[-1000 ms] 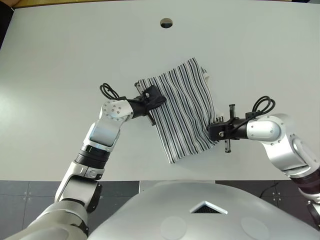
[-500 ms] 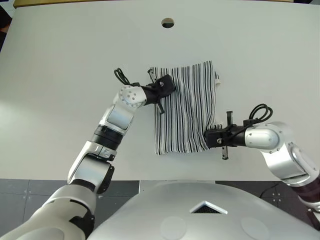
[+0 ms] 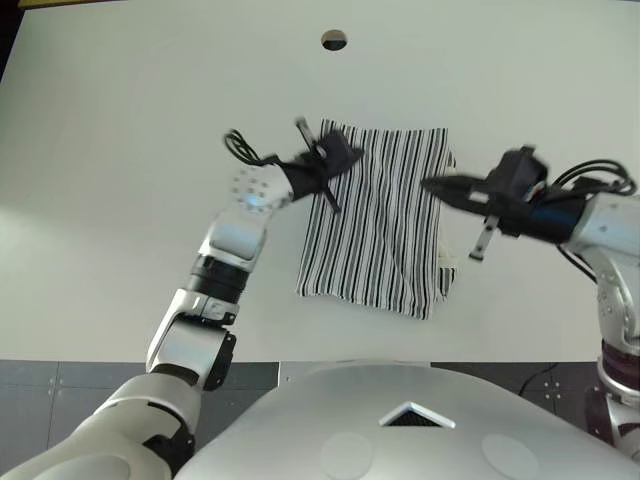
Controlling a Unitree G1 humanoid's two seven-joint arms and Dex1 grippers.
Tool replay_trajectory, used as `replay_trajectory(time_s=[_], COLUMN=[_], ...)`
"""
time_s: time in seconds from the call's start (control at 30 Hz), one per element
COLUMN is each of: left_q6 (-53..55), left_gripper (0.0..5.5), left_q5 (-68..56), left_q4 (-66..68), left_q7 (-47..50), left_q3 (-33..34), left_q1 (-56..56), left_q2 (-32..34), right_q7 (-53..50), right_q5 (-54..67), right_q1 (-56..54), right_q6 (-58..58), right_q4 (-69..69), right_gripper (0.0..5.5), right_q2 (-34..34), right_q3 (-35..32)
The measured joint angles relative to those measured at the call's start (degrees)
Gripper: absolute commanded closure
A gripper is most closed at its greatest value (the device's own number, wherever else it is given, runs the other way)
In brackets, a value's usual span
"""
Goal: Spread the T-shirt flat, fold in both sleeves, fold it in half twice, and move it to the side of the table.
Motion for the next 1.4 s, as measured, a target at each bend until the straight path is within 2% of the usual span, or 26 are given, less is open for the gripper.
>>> replay_trajectory(time_s=[0.07, 0.17, 0.3, 0.4, 0.47, 0.53, 0.6, 0.73, 1.13, 1.4], left_q6=[-3.3, -5.6, -16.7, -31.1, -36.6, -39.1, -42.0, -43.6, -42.0, -42.8], left_gripper=[5.4, 5.0, 4.21, 3.75, 3.52, 3.52, 3.52, 3.52, 3.52, 3.52], left_q5=[-2.2, -3.7, 2.9, 13.0, 16.6, 19.3, 23.1, 26.0, 30.6, 32.2], left_q4=[-5.3, -10.1, -11.3, -11.0, -12.0, -12.4, -11.5, -8.4, -8.7, -8.3], left_q7=[0.1, -0.3, 2.6, 3.8, 3.3, 3.3, 3.5, 4.0, 5.6, 6.0], left_q3=[4.2, 7.6, 12.1, 17.5, 18.6, 18.4, 16.9, 12.1, 0.6, -1.8], left_q1=[3.2, 9.8, 16.2, 27.4, 32.9, 33.4, 33.9, 32.2, 30.4, 28.9], left_q2=[2.8, 5.9, 11.6, 21.0, 25.0, 27.2, 29.2, 29.1, 25.4, 25.8], right_q7=[-0.3, -1.2, -6.4, -11.2, -12.8, -13.0, -13.0, -13.3, -22.4, -27.2], right_q5=[-0.3, -7.6, -24.9, -37.8, -42.3, -42.4, -42.4, -44.1, -54.4, -57.0], right_q1=[1.2, 4.0, 9.6, 17.4, 18.9, 19.0, 18.6, 18.3, 11.7, 7.8], right_q6=[-4.1, -14.4, -37.6, -57.5, -64.8, -67.5, -68.7, -69.6, -73.1, -76.1], right_q4=[2.2, 5.9, 12.2, 17.6, 19.7, 19.9, 20.8, 21.0, 23.8, 26.9], right_gripper=[5.2, 4.76, 3.87, 3.33, 3.04, 2.59, 2.59, 2.59, 2.59, 2.59], right_q2=[-0.1, -2.9, -11.3, -20.4, -24.7, -26.2, -28.0, -28.8, -20.2, -17.5], right_q3=[0.3, 3.4, 7.1, 7.6, 7.5, 7.2, 5.8, 6.1, 14.5, 19.3])
